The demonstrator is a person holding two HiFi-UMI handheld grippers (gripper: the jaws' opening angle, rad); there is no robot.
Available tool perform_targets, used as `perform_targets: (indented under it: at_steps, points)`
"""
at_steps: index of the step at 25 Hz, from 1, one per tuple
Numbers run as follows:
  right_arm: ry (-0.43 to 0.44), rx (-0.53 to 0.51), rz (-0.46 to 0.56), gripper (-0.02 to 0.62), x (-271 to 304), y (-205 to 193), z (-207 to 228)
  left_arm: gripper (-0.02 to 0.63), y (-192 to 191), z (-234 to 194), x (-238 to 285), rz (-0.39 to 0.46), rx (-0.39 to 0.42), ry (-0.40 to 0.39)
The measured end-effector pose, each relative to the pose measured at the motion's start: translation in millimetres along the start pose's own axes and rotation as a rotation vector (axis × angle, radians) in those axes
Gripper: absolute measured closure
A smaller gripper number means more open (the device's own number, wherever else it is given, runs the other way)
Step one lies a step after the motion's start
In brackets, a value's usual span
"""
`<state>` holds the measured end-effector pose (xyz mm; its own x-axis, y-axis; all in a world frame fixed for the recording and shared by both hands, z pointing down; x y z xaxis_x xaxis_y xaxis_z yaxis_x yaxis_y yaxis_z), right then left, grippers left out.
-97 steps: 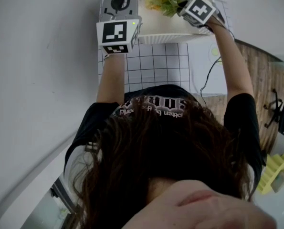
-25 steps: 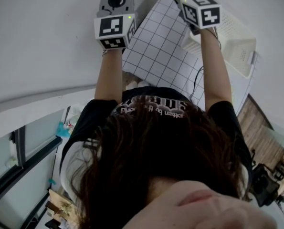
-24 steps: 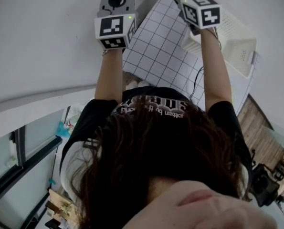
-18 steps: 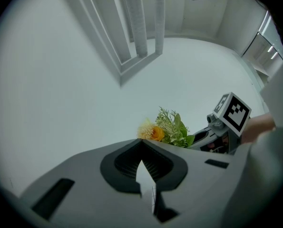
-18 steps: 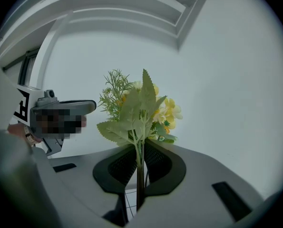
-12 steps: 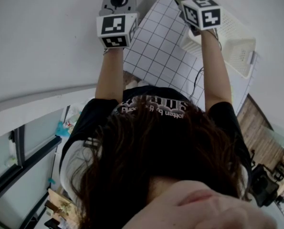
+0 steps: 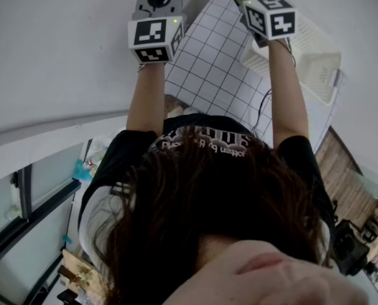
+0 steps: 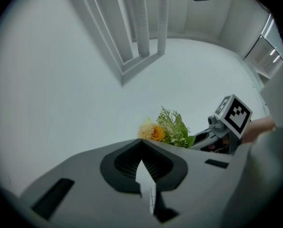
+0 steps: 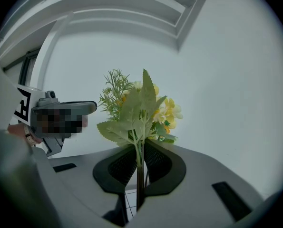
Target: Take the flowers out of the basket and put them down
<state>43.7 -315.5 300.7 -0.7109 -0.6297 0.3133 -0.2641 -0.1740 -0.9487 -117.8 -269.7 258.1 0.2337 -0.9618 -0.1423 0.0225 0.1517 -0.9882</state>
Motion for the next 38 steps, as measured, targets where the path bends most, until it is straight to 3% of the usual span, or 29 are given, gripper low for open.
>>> perform_targets:
  at_steps: [19, 32, 38]
  points:
    - [0.026, 0.041, -0.001, 0.545, 18.4, 7.1, -22.3, 0.606, 0.6, -20.7, -10.0, -0.006, 0.014, 0.009]
    - [0.046, 0.113, -0.047, 0.545, 43.8, -31.4, -51.7, 0.606, -10.1, -35.1, -21.3, -0.031, 0.006, 0.019]
    - [0.038, 0.093, -0.114, 0.545, 50.1, -63.3, -61.2, 0.606, -20.0, -39.3, -28.9, -0.046, -0.017, 0.018]
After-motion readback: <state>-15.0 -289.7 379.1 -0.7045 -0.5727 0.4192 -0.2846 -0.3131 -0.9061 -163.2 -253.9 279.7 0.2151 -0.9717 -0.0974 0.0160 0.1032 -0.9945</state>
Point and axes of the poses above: the fingertips, and each gripper's own axes: x forward along the fingers, z to its right, y out of its top, the point moved 4 cm from there along -x, backward along the fingers, and after that the axes turned 11 degrees about y, right-handed, at the moved point
